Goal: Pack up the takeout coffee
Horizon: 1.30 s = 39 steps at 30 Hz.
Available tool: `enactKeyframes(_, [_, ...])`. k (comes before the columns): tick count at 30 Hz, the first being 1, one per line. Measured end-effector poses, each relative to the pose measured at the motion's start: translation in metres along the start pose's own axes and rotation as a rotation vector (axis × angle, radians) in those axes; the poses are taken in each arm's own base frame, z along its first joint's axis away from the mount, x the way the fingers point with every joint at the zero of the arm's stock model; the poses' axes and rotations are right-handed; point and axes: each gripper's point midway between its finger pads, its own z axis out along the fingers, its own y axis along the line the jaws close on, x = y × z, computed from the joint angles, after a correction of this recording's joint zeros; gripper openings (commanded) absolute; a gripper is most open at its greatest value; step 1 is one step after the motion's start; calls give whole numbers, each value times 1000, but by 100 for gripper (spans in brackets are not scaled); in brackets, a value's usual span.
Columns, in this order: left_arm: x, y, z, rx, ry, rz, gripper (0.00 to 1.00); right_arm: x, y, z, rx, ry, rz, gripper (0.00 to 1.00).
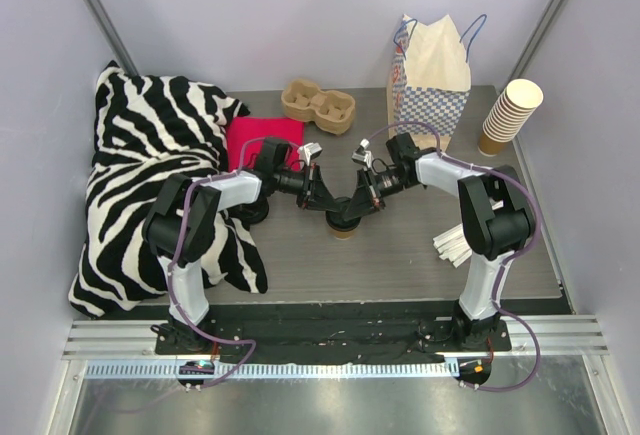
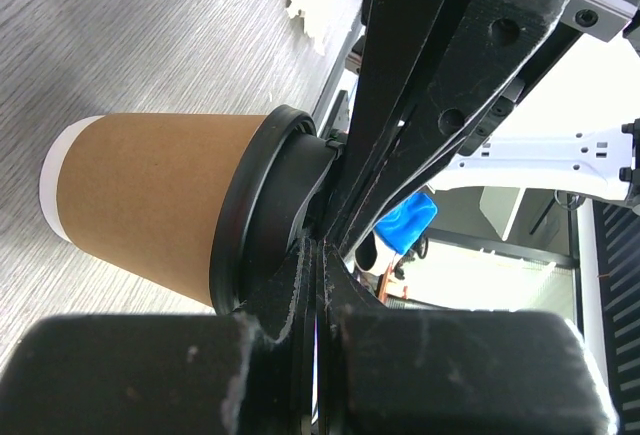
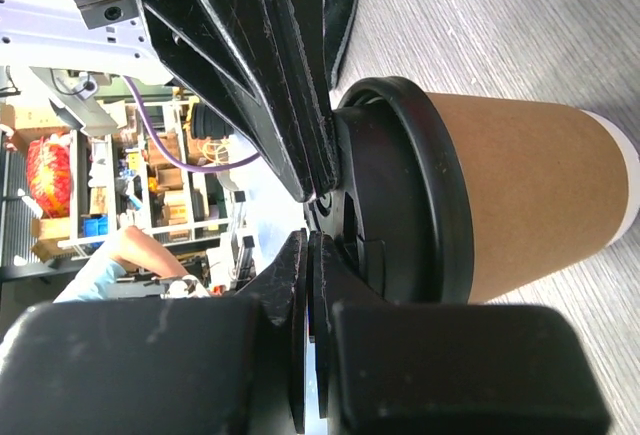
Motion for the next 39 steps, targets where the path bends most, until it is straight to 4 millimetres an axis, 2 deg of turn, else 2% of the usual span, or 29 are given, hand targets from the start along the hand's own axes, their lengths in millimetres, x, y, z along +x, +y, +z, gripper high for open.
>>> enactKeyframes(13, [0, -1, 0, -3, -1, 17, 0, -6, 3, -10, 128, -31, 25, 2])
enactKeyframes(21, [0, -1, 0, -10, 0, 17, 0, -19, 2, -11, 155, -64, 44, 2])
enactKeyframes(26, [0, -1, 0, -14, 2, 26, 0, -31, -1, -10, 162, -81, 38, 2])
enactKeyframes(39, [0, 1, 0, -27, -1, 27, 0, -28, -7, -4, 90, -59, 103, 1])
